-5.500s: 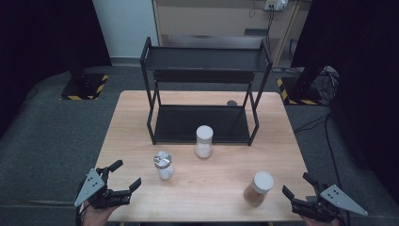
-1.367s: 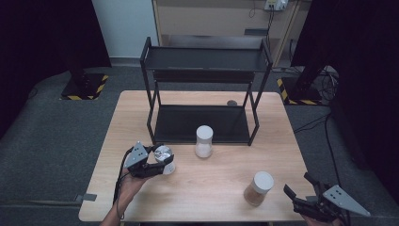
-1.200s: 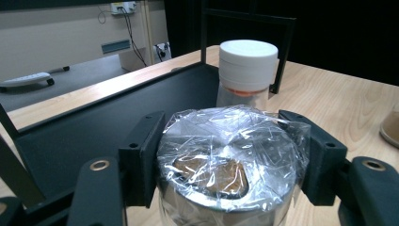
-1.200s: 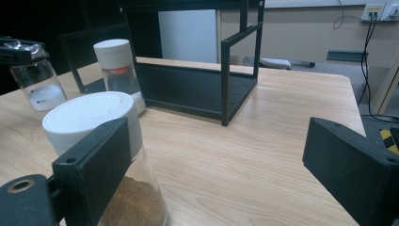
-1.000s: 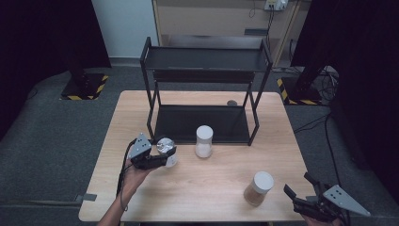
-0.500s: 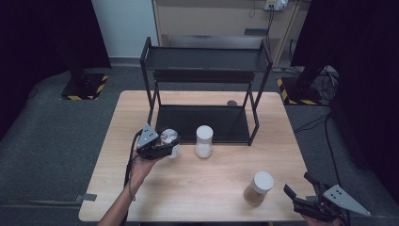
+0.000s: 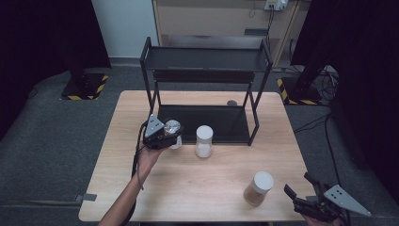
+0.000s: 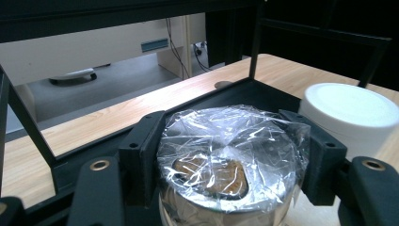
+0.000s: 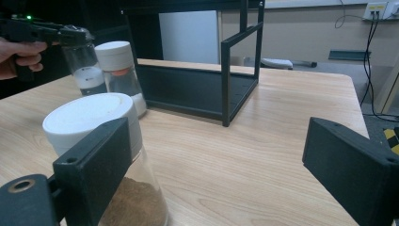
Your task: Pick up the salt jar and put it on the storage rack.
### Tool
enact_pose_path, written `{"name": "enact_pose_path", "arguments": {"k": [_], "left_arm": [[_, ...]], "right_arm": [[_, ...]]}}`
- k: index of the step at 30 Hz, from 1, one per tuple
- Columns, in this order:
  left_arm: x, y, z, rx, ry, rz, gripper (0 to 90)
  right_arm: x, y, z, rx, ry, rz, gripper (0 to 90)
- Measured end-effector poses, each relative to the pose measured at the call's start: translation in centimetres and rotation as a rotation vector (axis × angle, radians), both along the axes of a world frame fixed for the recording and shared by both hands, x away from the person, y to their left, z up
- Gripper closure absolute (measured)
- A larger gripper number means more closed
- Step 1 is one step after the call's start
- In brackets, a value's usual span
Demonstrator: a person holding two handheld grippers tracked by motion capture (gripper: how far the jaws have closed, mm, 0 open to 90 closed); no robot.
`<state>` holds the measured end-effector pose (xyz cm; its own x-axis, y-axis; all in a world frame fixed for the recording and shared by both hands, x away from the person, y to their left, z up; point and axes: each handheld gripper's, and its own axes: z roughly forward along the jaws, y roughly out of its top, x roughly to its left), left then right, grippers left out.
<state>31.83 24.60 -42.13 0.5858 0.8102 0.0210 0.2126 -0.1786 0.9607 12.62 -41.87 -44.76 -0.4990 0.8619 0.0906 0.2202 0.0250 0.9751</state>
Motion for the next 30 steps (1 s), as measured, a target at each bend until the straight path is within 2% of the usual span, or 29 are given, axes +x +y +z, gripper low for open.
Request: {"name": "enact_pose_path", "arguments": {"k": [15, 30], "left_arm": [[2.4, -1.4, 0.1, 0.020, 0.014, 0.075, 33.8], [4.7, -3.1, -1.2, 0.021, 0.027, 0.146, 33.8]], "right_arm": [[0.0, -0.1, 0.0, 0.006, 0.000, 0.000, 9.0], [0.0, -0.2, -0.1, 0.012, -0.003, 0.001, 9.0]]}}
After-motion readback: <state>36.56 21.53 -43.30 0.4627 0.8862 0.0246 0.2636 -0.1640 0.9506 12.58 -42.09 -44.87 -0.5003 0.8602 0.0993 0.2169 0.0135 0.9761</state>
